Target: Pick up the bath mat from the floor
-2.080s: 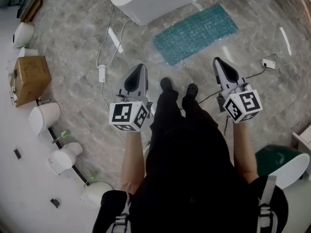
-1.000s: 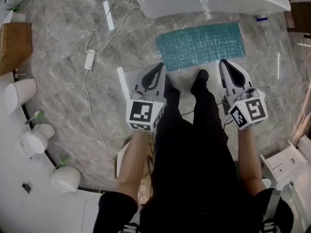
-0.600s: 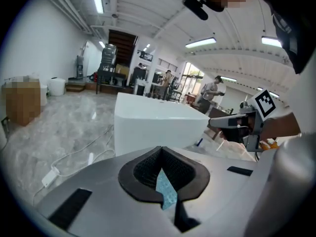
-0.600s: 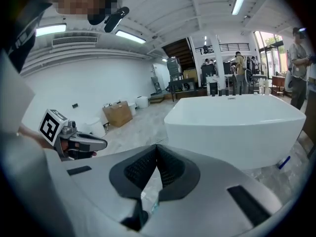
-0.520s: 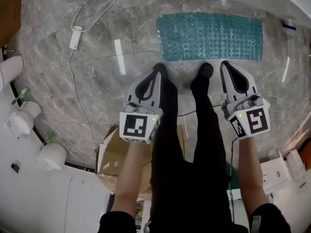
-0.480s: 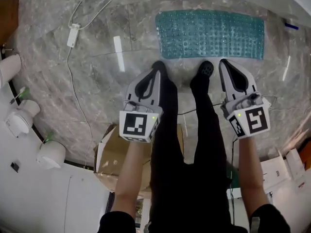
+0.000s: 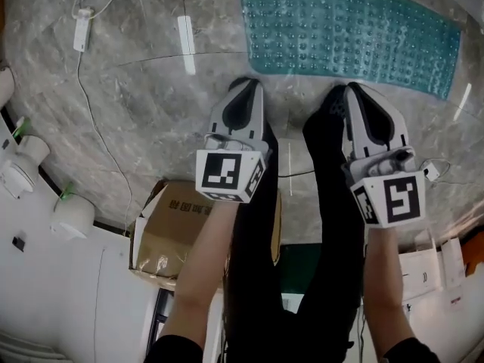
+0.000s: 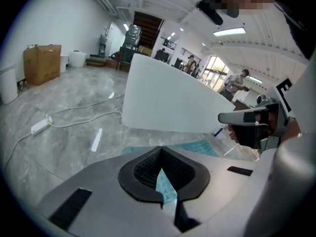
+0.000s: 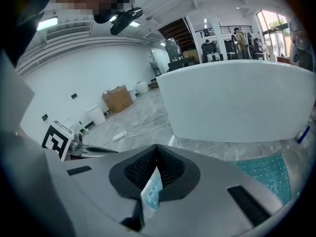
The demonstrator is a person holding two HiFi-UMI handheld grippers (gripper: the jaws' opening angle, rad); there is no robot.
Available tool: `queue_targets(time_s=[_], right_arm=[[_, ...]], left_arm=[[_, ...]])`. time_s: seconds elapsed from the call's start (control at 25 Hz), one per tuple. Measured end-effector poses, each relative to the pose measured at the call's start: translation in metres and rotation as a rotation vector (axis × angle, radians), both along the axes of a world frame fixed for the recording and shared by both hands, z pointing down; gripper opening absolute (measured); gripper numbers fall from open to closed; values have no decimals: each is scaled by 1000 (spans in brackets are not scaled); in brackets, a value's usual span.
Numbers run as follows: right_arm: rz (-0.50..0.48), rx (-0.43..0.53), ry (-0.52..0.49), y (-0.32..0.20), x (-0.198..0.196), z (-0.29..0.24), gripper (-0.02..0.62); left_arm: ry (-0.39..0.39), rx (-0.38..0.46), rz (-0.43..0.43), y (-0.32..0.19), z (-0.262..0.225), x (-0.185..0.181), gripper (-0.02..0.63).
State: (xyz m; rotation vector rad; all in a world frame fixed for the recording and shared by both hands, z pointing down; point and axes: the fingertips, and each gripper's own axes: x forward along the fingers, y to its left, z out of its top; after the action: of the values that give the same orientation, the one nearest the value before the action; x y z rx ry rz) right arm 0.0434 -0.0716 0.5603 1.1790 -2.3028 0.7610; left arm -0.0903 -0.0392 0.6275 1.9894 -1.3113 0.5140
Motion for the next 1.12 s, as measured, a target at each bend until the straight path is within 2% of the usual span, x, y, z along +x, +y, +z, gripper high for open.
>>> queue_targets(time_s=[0.12,0.28,0.4,0.6,0.68,0.84,1.0,1.12], right_arm=[[5,-14,-31,-7,-11,40,12],[9,-56,-45,-7,-21,88,12],[18,-82,-56,-6,-26,113,12],[48,-123,-85,-3,-31,147,12],[62,-140,-102,-4,-34,157,12],[25,-142,-96,-8,-44,167,12],[45,-147,-105,-26,-45,174,11],[37,-147,-115,-34,-49,174,12]], left_arm=[[-33,16,47,-11,54,-1,8],[-72,8,39,-35,127,-18,8],[-97,-53,19,-49,184,-33,8],[-86,-230,-70,-42,272,-46,8],[-104,-270,-40,-35,297,-41,9],[-100,-312,-11,-29,333,-35,38],[-138,-336,-48,-36,368,-46,61],[-139,-366,-78,-43,390,-50,119]])
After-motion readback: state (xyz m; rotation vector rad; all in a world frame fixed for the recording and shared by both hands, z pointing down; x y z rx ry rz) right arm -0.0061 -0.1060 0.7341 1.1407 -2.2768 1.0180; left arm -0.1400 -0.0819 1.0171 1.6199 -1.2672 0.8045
